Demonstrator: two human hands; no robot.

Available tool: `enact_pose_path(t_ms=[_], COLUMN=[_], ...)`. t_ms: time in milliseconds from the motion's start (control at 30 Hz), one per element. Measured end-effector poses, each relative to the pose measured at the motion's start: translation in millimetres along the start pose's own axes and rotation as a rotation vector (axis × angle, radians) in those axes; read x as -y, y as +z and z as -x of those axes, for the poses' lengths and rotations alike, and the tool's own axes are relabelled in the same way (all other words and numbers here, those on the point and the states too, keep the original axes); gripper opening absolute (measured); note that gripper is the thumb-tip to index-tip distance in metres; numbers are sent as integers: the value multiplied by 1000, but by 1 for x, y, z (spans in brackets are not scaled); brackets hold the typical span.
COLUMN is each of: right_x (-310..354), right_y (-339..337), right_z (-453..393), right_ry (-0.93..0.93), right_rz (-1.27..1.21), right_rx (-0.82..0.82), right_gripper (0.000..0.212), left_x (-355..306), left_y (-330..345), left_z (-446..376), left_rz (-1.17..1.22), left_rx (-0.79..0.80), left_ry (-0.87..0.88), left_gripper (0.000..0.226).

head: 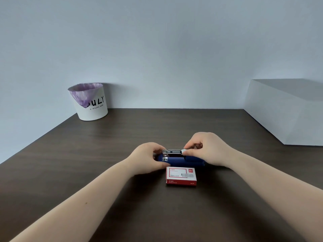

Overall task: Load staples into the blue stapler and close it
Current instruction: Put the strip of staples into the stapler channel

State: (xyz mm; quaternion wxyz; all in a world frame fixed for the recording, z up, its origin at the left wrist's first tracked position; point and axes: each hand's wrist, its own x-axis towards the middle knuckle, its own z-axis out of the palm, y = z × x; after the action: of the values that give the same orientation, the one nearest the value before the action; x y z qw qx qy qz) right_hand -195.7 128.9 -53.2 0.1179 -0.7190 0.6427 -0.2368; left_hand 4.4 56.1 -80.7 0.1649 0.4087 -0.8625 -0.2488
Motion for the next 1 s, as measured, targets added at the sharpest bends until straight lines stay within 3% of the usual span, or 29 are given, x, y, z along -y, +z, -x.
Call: enact_pose_path(t_ms=[133,700,800,867,1000], right_x=[-2,1,-5,-11,-20], right_y=[4,11,4,0,5], right_z=[-1,-4,4,10,15], right_ry=[-22,34,39,17,-104], right_rz=[-30,-46,-98,-52,129], right_rx=[-68,-6,-106,-163,-105], right_gripper=[11,24,19,7,14], left_x=[2,8,9,10,12], left_y=[0,1,2,2,1], left_z=[-5,-7,-7,-7,-8], left_rz=[-16,-65,-78,-75,-67], left_rx=[9,13,3,-3,5], left_ry=[-2,43,51,52,51], left_gripper=[33,34,34,34,35])
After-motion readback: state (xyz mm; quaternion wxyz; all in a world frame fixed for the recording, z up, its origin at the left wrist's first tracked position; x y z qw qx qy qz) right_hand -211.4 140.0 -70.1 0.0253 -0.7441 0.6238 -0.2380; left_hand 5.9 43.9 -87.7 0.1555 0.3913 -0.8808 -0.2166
